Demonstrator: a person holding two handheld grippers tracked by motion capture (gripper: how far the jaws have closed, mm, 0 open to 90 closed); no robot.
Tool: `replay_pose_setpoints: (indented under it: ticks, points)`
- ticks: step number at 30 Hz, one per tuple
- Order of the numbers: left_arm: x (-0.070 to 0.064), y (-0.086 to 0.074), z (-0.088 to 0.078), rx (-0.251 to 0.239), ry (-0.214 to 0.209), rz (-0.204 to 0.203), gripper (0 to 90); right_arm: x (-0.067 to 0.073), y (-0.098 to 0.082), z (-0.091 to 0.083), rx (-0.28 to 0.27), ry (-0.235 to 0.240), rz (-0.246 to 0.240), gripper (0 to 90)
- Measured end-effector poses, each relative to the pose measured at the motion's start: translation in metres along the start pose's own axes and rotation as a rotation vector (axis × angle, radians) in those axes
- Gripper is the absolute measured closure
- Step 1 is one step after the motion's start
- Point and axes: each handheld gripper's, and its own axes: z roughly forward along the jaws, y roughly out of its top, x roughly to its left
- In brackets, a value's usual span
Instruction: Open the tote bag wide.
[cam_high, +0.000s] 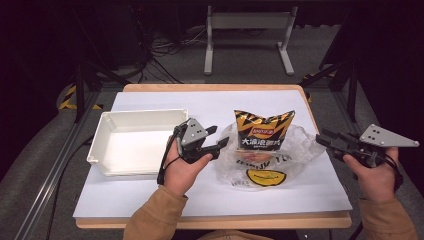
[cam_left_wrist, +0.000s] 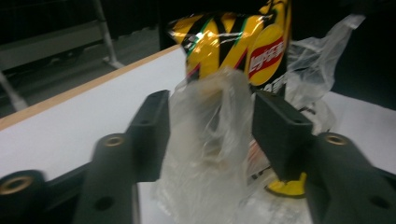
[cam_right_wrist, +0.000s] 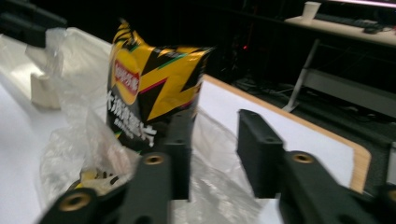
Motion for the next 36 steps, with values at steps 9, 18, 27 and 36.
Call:
replay_pose_setpoints:
  ticks: [9,18,27,36]
  points:
    - [0.008,-0.017,0.04,0.185,-0.049,-0.026,88.4,0.018,-0.009,0.038,0.084,0.092,-0.025,83.0]
    - [0.008,-0.046,0.064,0.325,-0.089,-0.072,88.9,0.018,-0.032,0.063,0.155,0.127,0.01,82.9]
    - [0.006,-0.062,0.076,0.419,-0.119,-0.105,88.9,0.014,-0.049,0.073,0.203,0.12,0.044,79.9]
    - [0.005,-0.065,0.077,0.455,-0.142,-0.12,88.9,0.016,-0.063,0.081,0.319,0.138,0.072,76.6]
